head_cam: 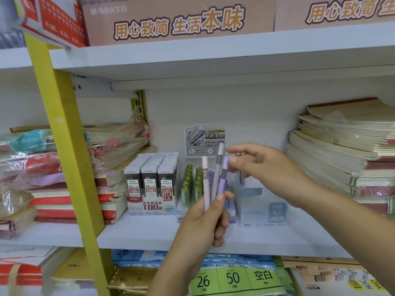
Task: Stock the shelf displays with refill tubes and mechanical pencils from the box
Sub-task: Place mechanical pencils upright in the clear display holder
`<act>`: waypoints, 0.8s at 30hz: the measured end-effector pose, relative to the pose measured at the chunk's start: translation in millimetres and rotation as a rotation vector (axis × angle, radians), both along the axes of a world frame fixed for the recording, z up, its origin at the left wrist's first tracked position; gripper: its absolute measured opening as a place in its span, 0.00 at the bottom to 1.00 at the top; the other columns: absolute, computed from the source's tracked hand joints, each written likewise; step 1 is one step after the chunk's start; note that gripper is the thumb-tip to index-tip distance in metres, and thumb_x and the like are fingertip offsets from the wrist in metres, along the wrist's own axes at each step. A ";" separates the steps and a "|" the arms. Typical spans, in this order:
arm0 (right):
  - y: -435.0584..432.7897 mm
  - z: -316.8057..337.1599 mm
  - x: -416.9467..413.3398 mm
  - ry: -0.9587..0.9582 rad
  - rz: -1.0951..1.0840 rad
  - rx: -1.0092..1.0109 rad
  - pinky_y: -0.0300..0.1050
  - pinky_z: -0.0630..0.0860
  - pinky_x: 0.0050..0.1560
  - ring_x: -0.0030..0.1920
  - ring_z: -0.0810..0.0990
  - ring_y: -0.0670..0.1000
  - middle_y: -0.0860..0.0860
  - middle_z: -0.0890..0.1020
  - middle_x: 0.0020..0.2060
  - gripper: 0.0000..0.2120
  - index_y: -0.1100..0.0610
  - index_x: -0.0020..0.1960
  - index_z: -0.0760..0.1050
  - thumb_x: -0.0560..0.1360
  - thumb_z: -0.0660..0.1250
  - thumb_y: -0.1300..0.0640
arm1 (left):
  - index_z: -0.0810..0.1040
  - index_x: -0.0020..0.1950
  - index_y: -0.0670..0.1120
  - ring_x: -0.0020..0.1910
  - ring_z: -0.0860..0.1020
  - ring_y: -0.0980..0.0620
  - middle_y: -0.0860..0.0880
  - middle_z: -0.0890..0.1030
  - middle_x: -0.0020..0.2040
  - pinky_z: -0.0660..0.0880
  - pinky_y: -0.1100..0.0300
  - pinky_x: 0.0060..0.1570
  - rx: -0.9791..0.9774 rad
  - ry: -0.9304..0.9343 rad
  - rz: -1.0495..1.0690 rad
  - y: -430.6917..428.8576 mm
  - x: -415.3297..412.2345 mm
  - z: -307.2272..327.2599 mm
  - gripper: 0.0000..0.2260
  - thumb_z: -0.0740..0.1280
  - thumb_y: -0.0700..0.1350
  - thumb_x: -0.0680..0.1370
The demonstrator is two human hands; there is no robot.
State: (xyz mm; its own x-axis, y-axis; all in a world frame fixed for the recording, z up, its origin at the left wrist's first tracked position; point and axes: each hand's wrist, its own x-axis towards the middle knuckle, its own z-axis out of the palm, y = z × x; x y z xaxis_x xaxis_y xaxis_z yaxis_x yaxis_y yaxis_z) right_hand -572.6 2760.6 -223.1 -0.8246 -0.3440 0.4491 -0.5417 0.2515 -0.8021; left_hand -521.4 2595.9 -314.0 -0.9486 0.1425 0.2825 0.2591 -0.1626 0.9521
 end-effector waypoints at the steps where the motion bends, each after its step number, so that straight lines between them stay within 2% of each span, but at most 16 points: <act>1: -1.6 -1.0 3.3 -0.027 0.027 0.010 0.33 0.77 0.41 0.42 0.83 0.41 0.46 0.86 0.42 0.09 0.44 0.54 0.78 0.74 0.70 0.50 | 0.83 0.53 0.57 0.26 0.67 0.57 0.51 0.73 0.33 0.65 0.64 0.26 0.003 0.001 -0.002 0.6 -0.3 -0.4 0.14 0.65 0.61 0.75; 5: -5.8 -3.0 8.9 -0.090 0.039 -0.049 0.36 0.79 0.39 0.41 0.85 0.48 0.51 0.86 0.40 0.09 0.52 0.53 0.78 0.75 0.70 0.60 | 0.83 0.54 0.57 0.27 0.67 0.56 0.51 0.75 0.33 0.64 0.64 0.26 -0.002 -0.004 -0.001 2.7 -1.3 -1.2 0.14 0.64 0.60 0.77; 7: -4.5 1.9 7.4 -0.085 -0.006 -0.173 0.37 0.78 0.35 0.37 0.84 0.49 0.52 0.86 0.37 0.06 0.56 0.52 0.77 0.75 0.68 0.63 | 0.84 0.54 0.57 0.27 0.66 0.56 0.51 0.75 0.34 0.64 0.64 0.26 -0.011 -0.011 0.015 2.2 -1.4 -1.3 0.13 0.63 0.60 0.78; 10: 9.7 18.3 -1.0 0.102 -0.192 -0.386 0.39 0.77 0.30 0.32 0.83 0.50 0.54 0.84 0.34 0.08 0.54 0.47 0.73 0.76 0.65 0.66 | 0.84 0.51 0.58 0.26 0.66 0.57 0.52 0.75 0.33 0.64 0.64 0.26 -0.037 -0.034 0.068 0.0 -1.9 -0.5 0.12 0.61 0.58 0.81; 13: 26.6 28.4 -14.3 0.332 -0.319 -0.258 0.42 0.77 0.35 0.34 0.83 0.50 0.54 0.83 0.36 0.10 0.49 0.47 0.70 0.76 0.64 0.63 | 0.83 0.49 0.60 0.25 0.64 0.56 0.52 0.71 0.31 0.61 0.63 0.25 -0.047 -0.056 0.088 -1.0 -2.1 0.4 0.12 0.60 0.56 0.82; 16: 34.5 27.6 -28.1 0.347 -0.335 -0.122 0.42 0.76 0.39 0.36 0.83 0.48 0.51 0.84 0.36 0.08 0.49 0.47 0.71 0.78 0.64 0.61 | 0.83 0.48 0.59 0.25 0.61 0.55 0.52 0.67 0.29 0.57 0.60 0.26 -0.037 -0.066 0.092 -0.1 -1.9 0.4 0.13 0.59 0.55 0.83; 19: 37.7 25.8 -34.7 0.321 -0.306 -0.120 0.38 0.75 0.37 0.36 0.83 0.47 0.49 0.84 0.34 0.05 0.50 0.46 0.73 0.78 0.66 0.59 | 0.83 0.47 0.58 0.25 0.61 0.54 0.52 0.65 0.28 0.57 0.60 0.26 -0.027 -0.071 0.100 -0.4 -3.7 -0.7 0.13 0.60 0.55 0.82; 24: 45.5 23.8 -30.8 0.360 -0.250 -0.254 0.41 0.80 0.39 0.43 0.84 0.50 0.48 0.84 0.40 0.07 0.49 0.44 0.76 0.76 0.69 0.60 | 0.83 0.47 0.56 0.25 0.62 0.55 0.52 0.66 0.29 0.59 0.61 0.25 -0.032 -0.070 0.106 -2.4 -5.3 -2.3 0.12 0.60 0.55 0.82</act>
